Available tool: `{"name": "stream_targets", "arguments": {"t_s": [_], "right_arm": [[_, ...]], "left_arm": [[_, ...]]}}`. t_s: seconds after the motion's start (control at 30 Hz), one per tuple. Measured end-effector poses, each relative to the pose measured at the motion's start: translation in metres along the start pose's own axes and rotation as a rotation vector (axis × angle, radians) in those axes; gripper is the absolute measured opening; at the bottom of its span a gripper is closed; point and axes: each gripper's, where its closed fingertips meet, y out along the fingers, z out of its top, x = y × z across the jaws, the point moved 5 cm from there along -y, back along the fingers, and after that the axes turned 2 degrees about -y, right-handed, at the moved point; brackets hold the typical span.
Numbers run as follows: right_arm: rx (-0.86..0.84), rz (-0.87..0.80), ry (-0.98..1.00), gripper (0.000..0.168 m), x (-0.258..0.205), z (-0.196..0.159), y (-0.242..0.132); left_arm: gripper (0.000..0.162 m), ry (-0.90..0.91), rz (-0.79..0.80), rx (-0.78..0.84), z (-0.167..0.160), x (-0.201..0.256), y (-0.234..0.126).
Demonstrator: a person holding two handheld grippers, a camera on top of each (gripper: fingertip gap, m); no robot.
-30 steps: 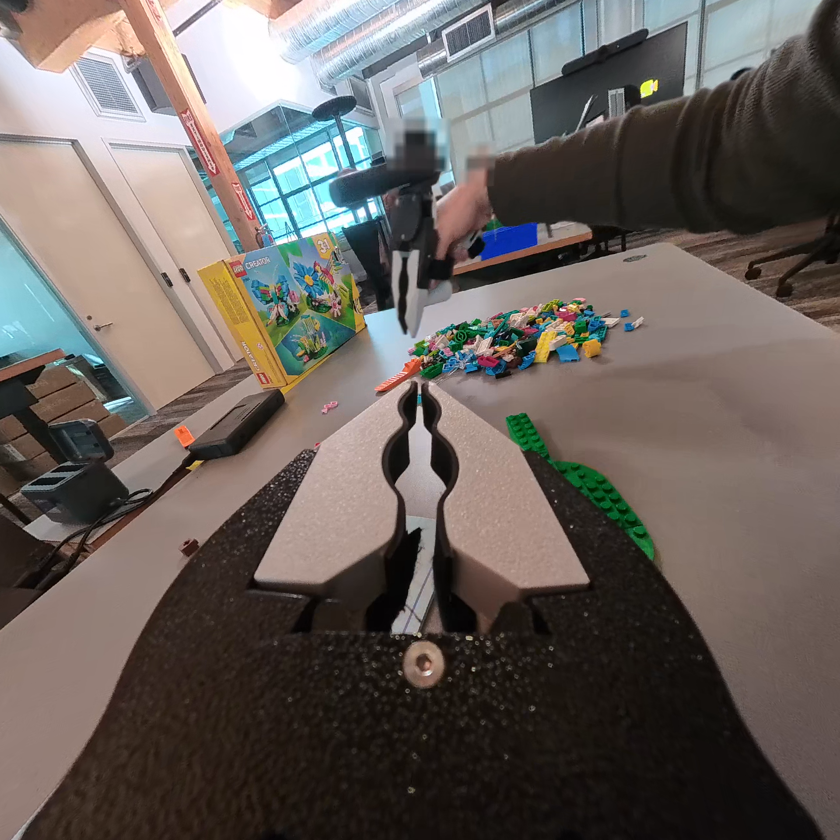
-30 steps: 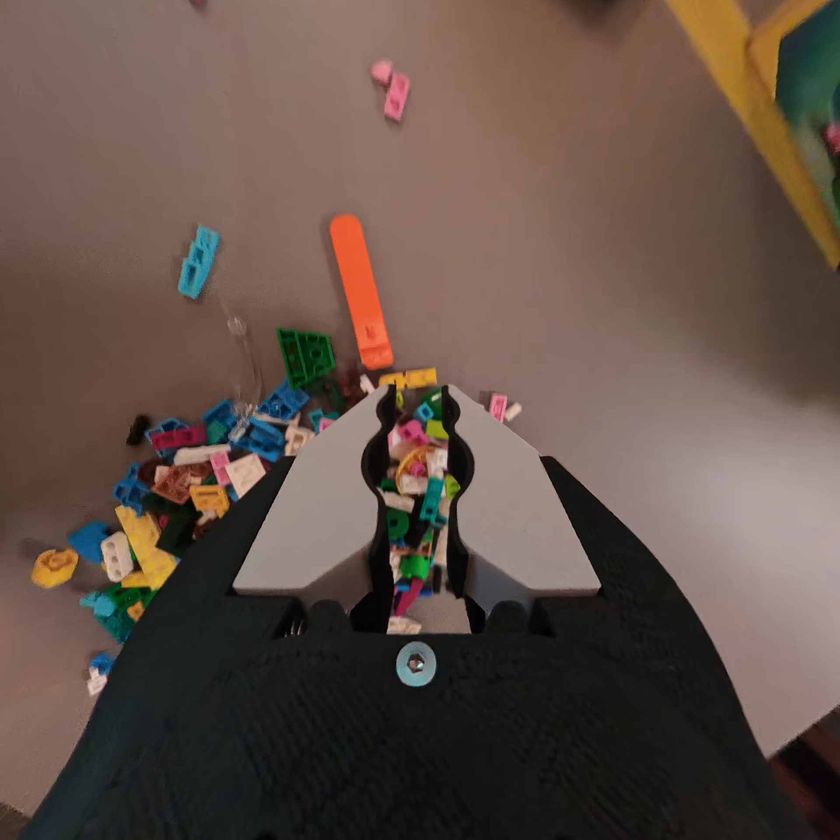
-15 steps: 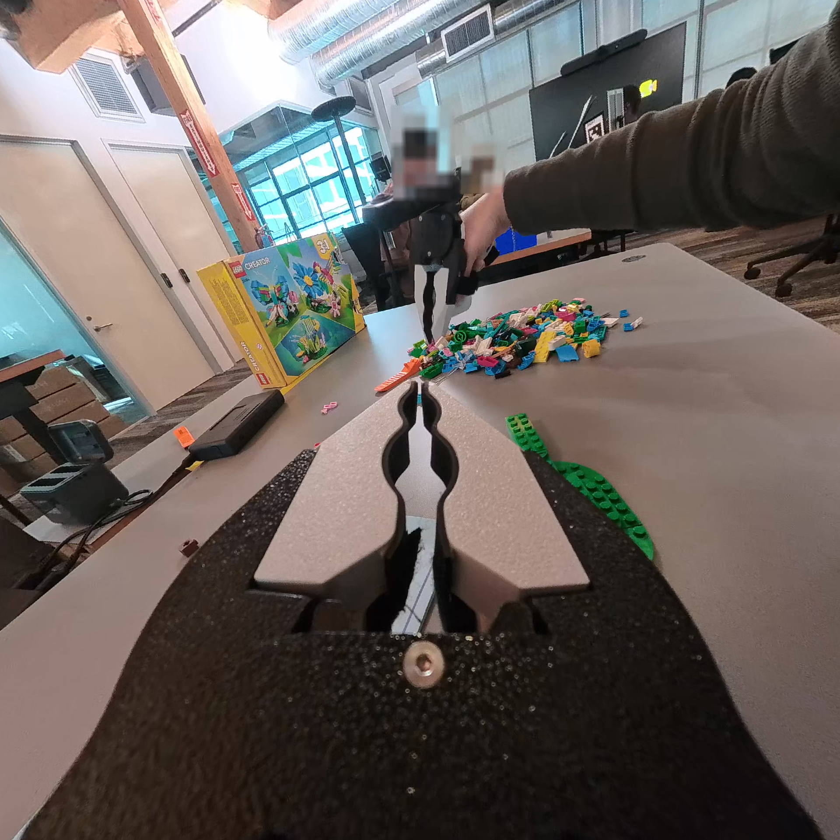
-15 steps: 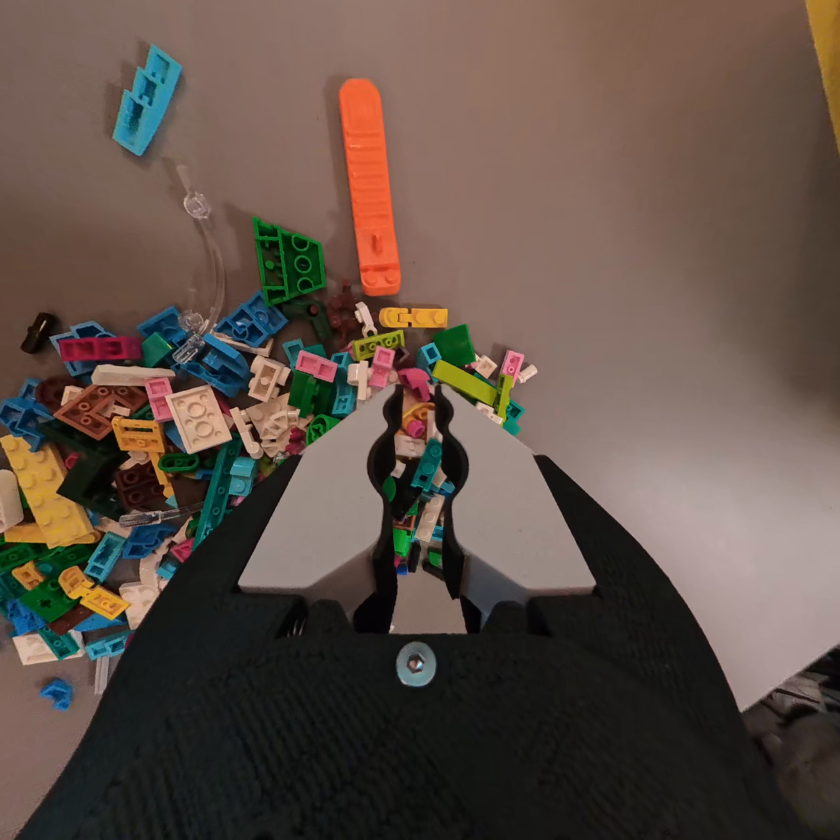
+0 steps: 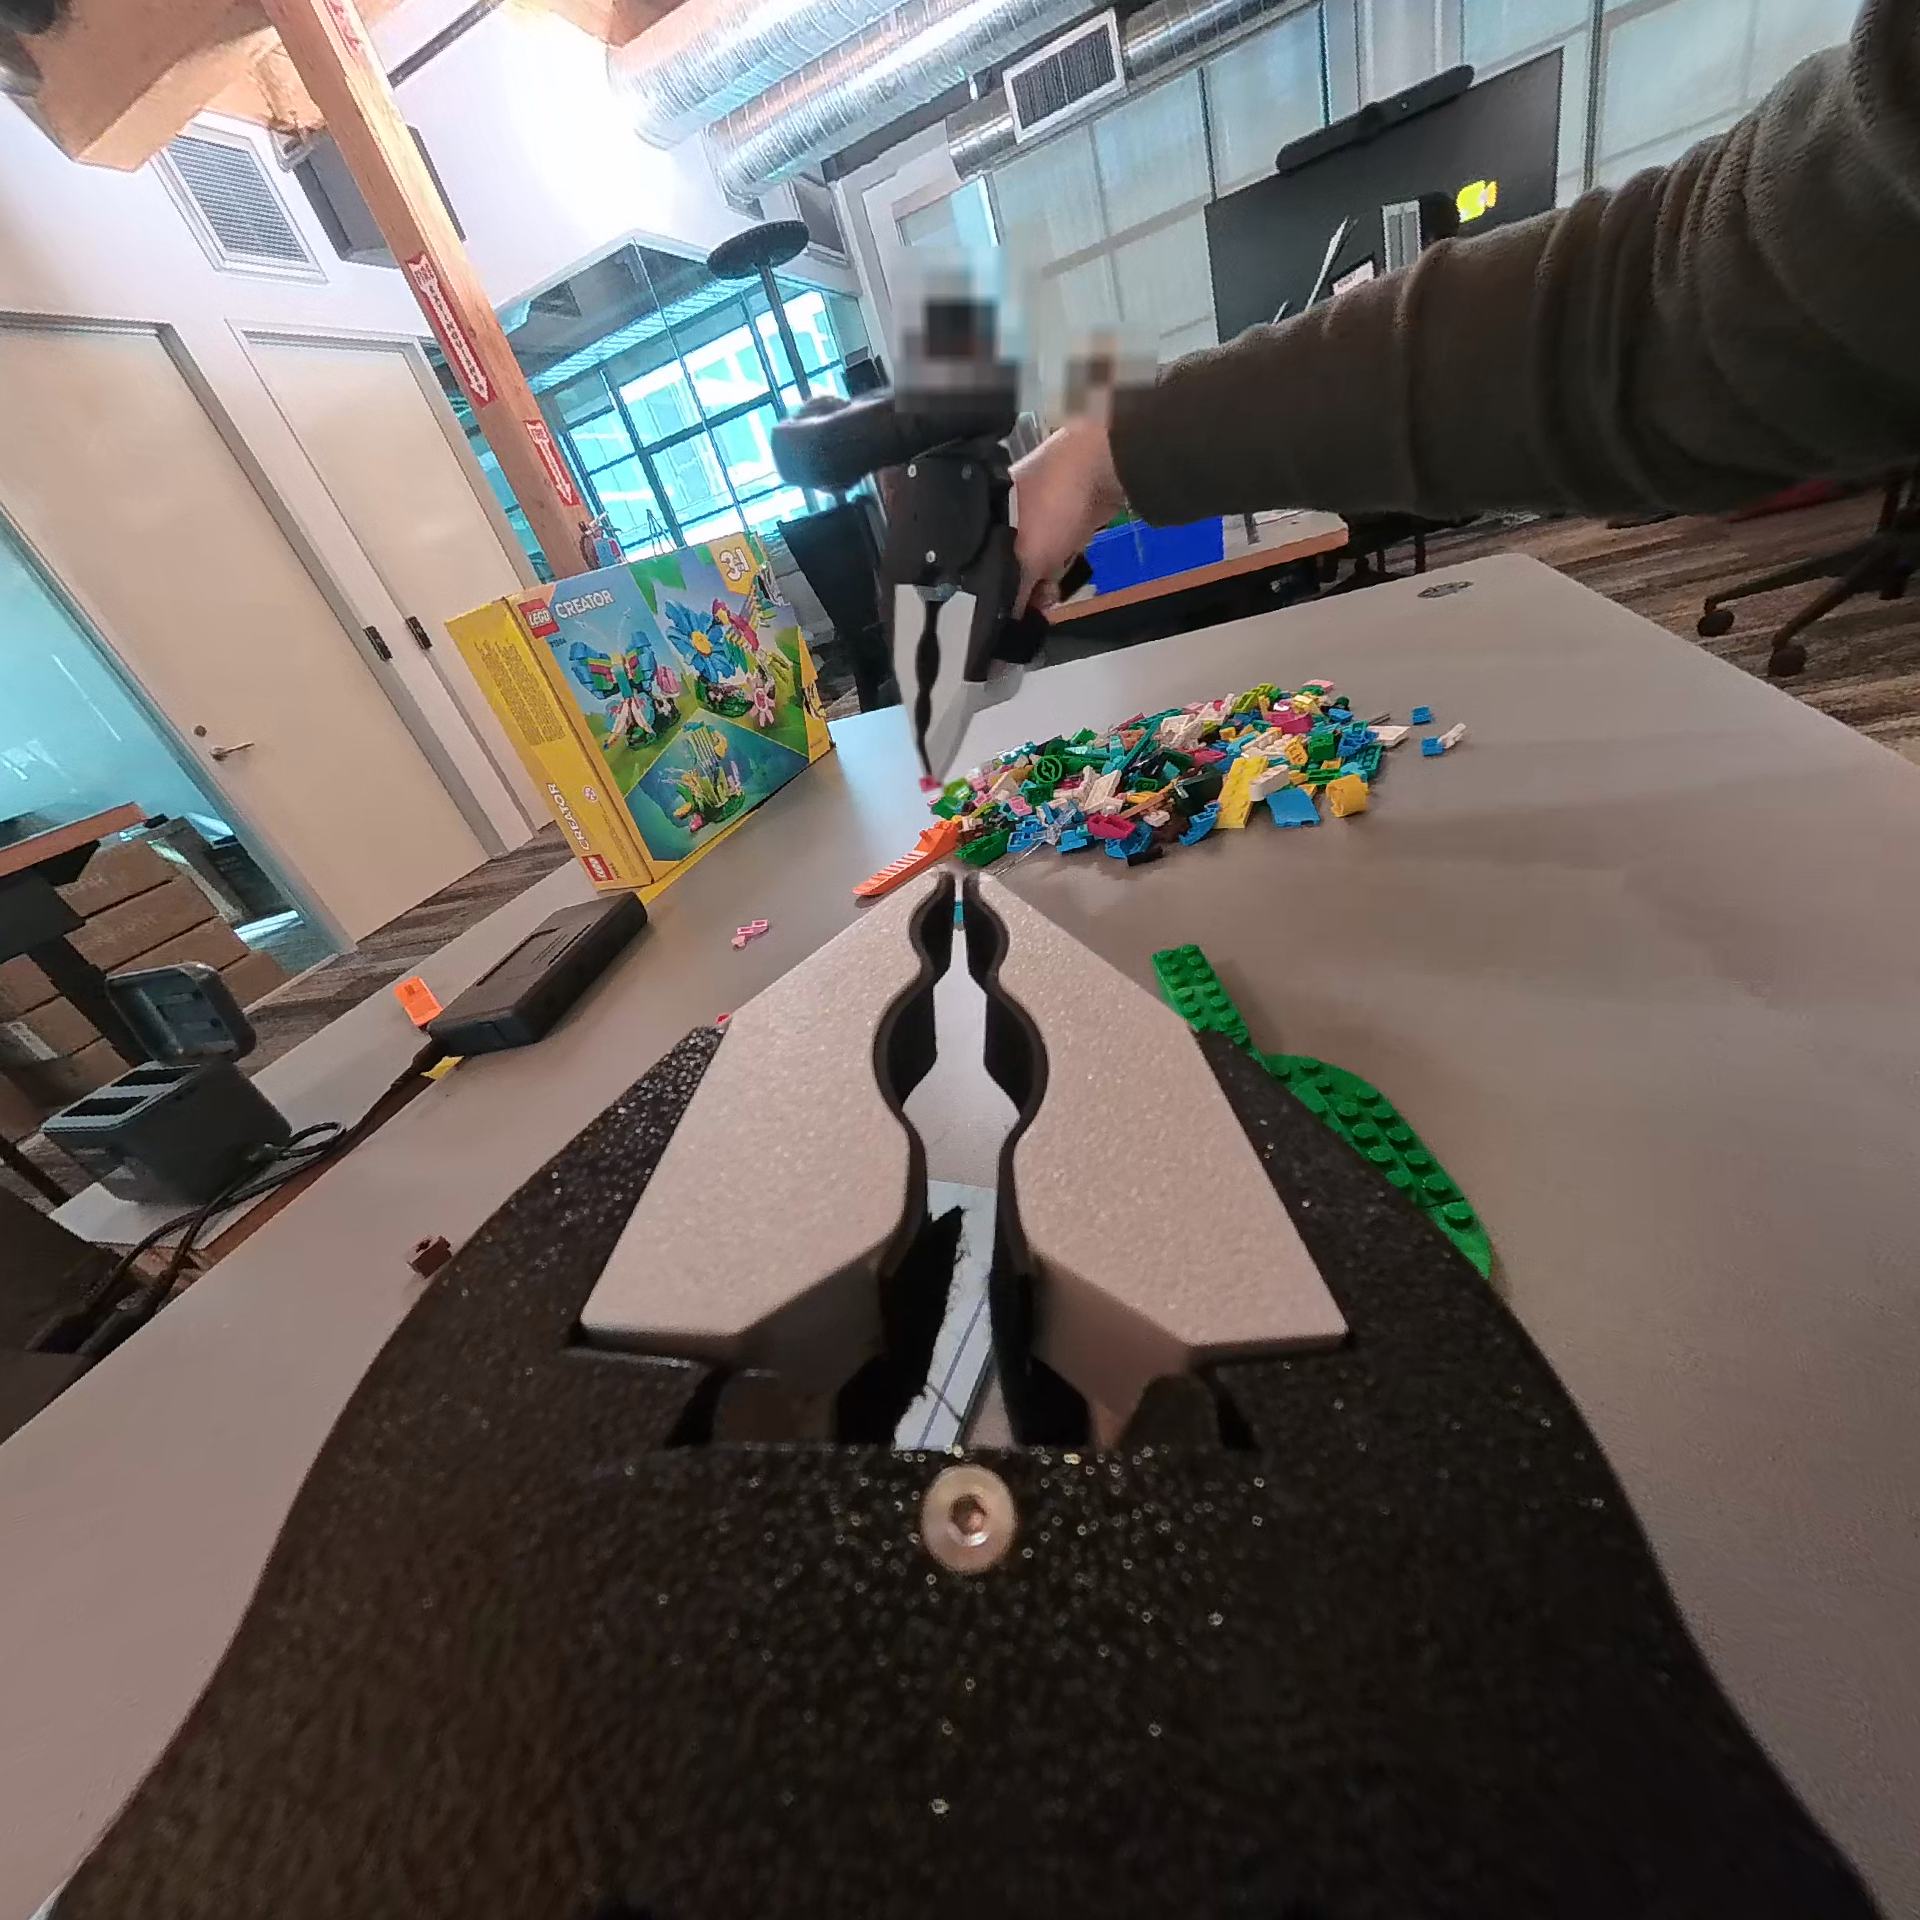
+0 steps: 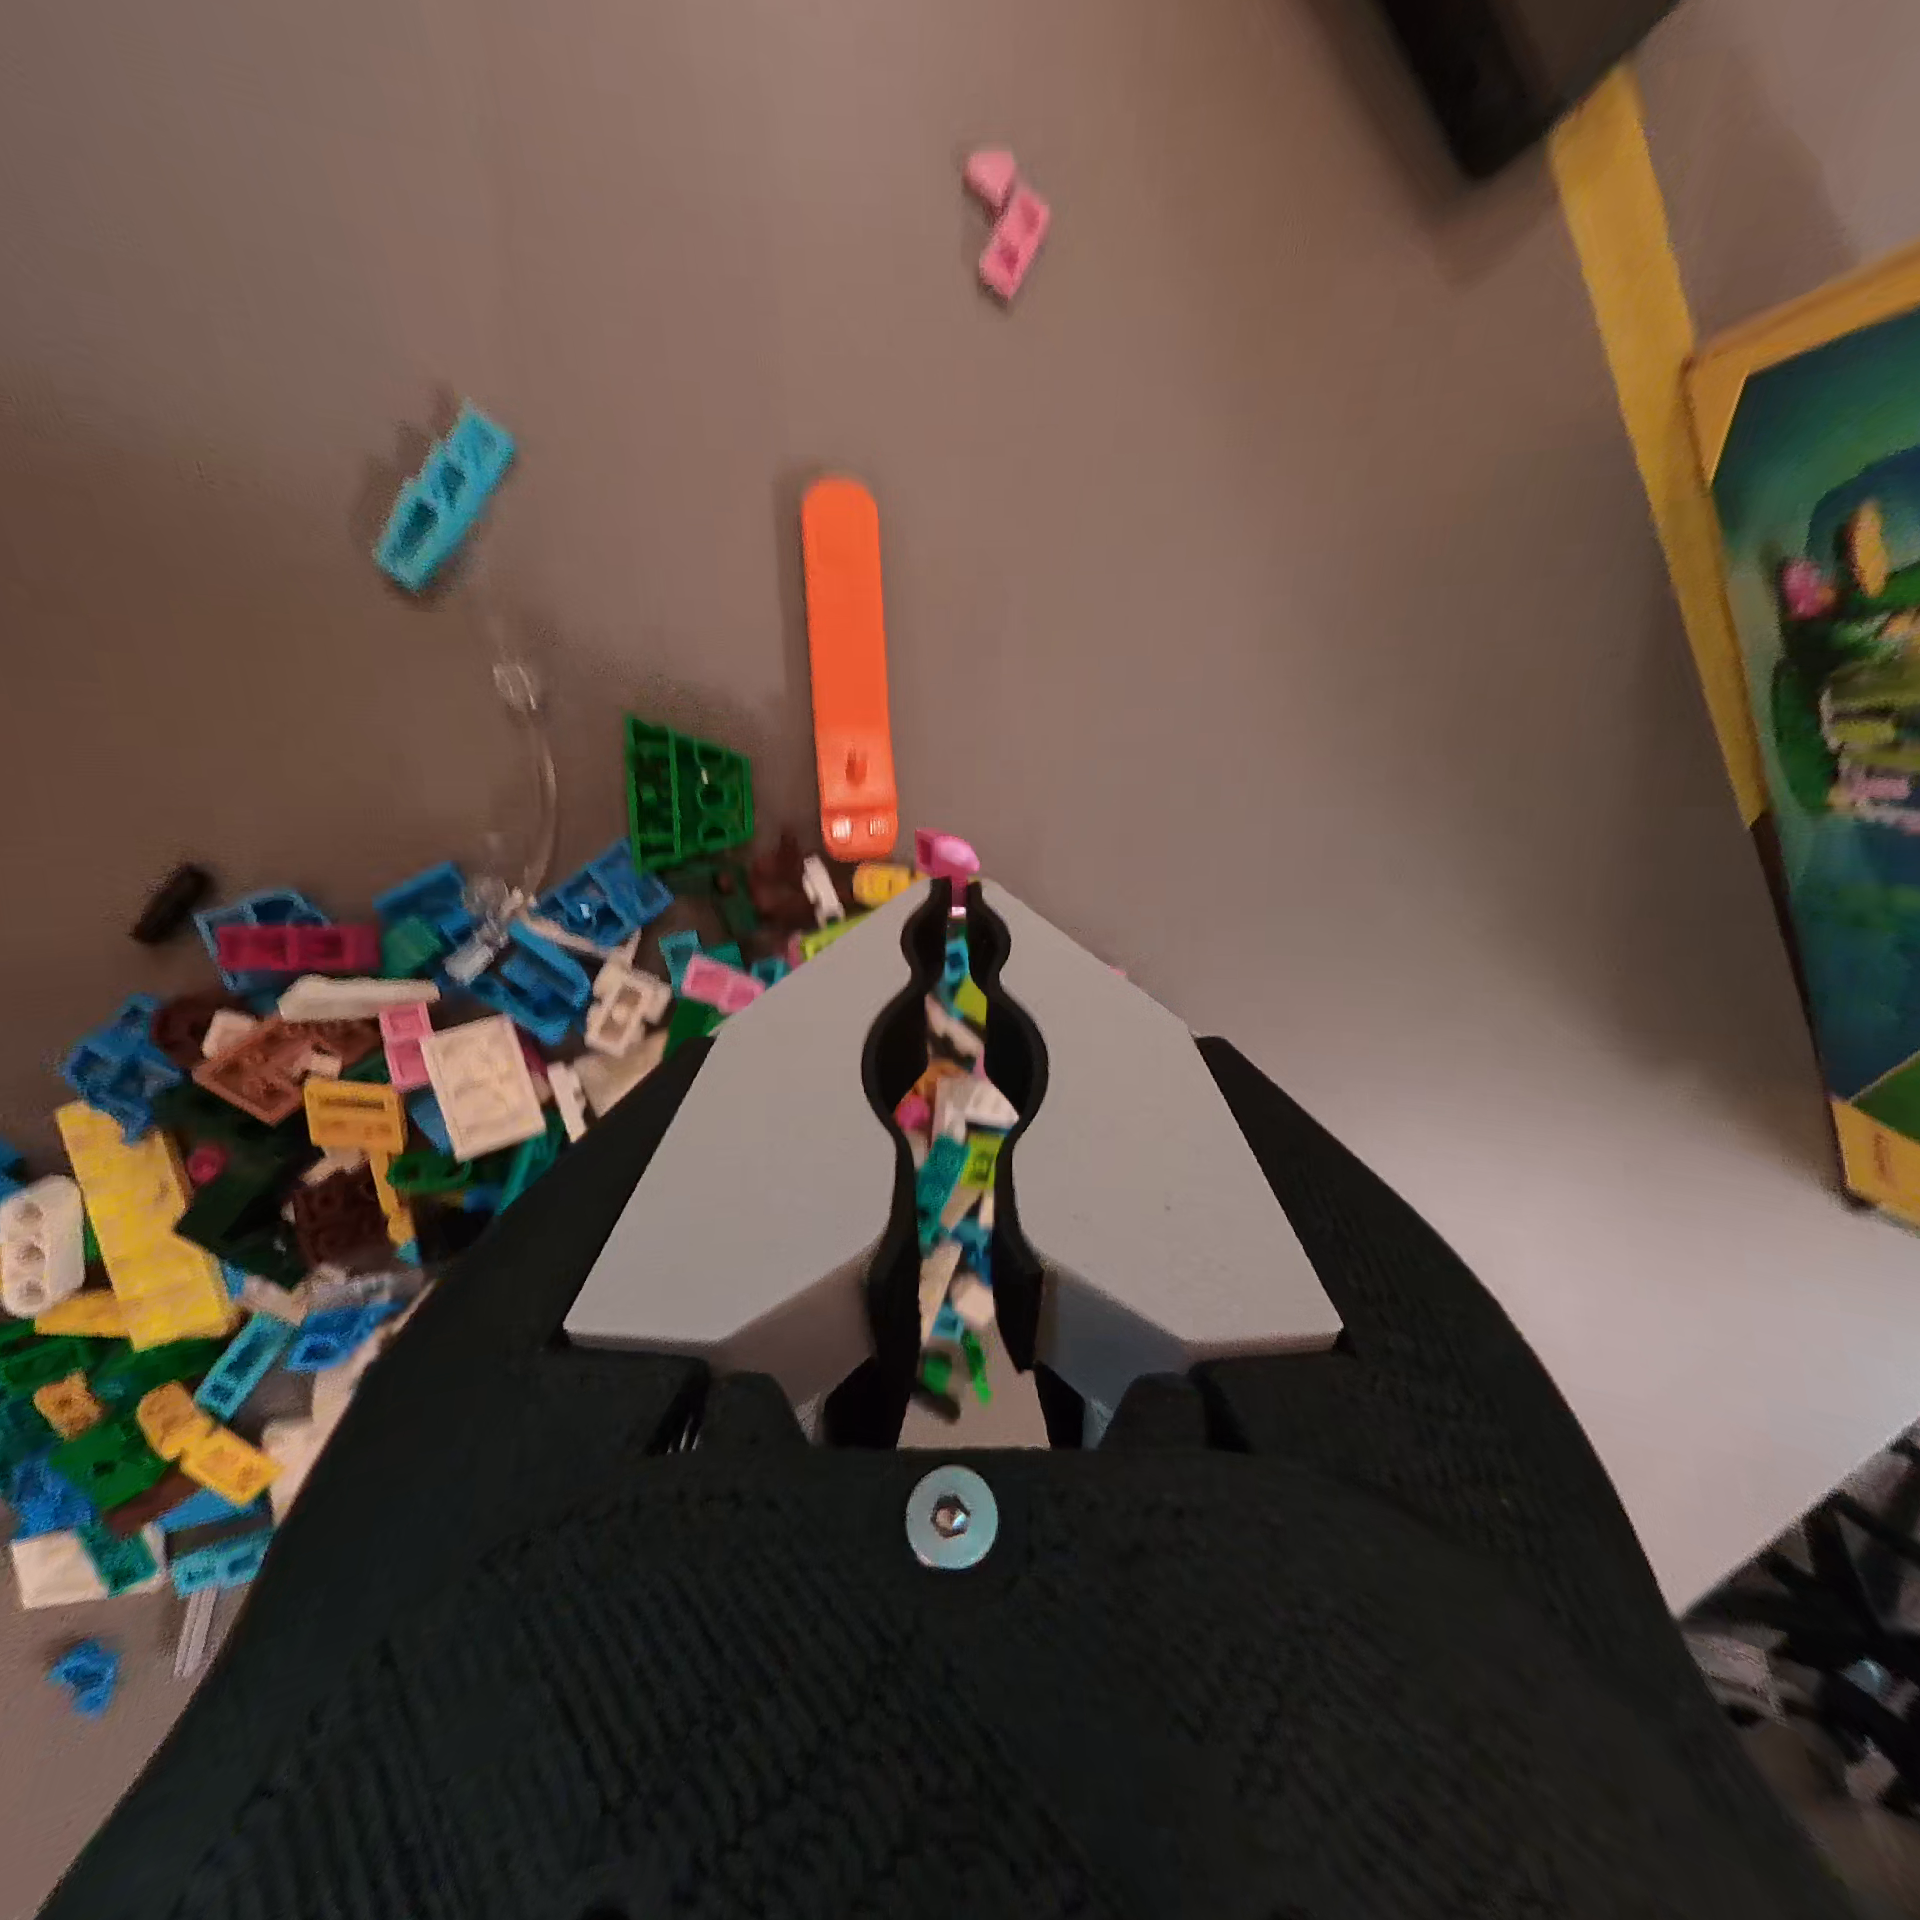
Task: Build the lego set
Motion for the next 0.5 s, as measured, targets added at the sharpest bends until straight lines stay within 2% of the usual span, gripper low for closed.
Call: {"name": "stream_targets", "arguments": {"t_s": [0.2,0.3,0.5], "right_arm": [[0.067,-0.006,-0.060,0.002,0.005,0.049,0.021],[0.154,0.075,-0.137,0.002,-0.013,0.089,0.034],[0.110,0.131,-0.347,0.002,-0.049,0.137,0.063]], "left_arm": [[0.000,0.004,-0.001,0.000,0.000,0.000,0.000],[0.000,0.003,-0.001,0.000,0.000,0.001,0.000],[0.000,0.006,-0.001,-0.001,0.000,0.001,0.000]]}}
